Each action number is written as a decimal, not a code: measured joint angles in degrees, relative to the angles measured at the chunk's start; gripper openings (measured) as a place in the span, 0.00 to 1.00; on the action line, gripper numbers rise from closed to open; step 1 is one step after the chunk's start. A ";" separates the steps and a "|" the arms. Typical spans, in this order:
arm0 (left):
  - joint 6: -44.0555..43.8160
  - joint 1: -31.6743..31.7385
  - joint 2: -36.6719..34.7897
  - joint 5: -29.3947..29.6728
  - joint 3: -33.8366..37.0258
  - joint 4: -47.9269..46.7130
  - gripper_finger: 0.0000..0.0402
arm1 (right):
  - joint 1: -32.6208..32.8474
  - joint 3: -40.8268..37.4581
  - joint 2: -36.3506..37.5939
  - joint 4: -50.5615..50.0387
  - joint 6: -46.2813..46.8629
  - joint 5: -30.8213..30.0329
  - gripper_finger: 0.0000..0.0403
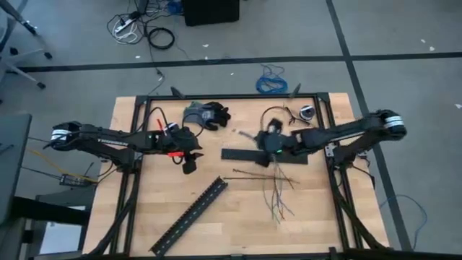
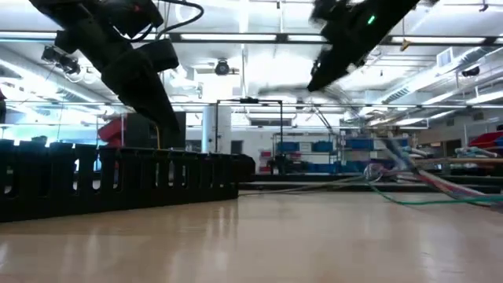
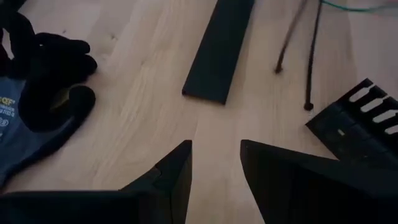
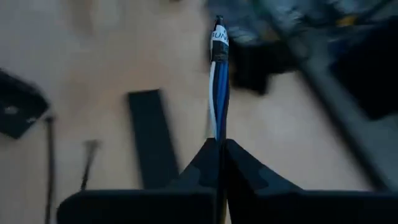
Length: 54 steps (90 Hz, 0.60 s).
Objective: Ziptie cables
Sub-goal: Move the cable wires on the top center of the table
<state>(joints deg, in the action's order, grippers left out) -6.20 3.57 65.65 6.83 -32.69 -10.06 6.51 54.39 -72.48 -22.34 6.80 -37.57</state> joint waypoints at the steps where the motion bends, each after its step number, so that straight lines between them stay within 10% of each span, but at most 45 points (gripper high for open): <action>1: -0.01 0.01 0.00 0.00 0.00 -0.07 0.33 | 0.11 0.00 0.80 -0.43 -0.06 -0.64 0.00; 54: -0.02 0.02 0.00 0.00 0.00 -0.09 0.33 | 9.13 0.00 32.79 16.75 -29.61 -18.60 0.00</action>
<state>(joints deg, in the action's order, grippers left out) -6.22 3.59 65.65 6.83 -32.69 -10.15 15.64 54.39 -39.69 -5.59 -22.81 -56.17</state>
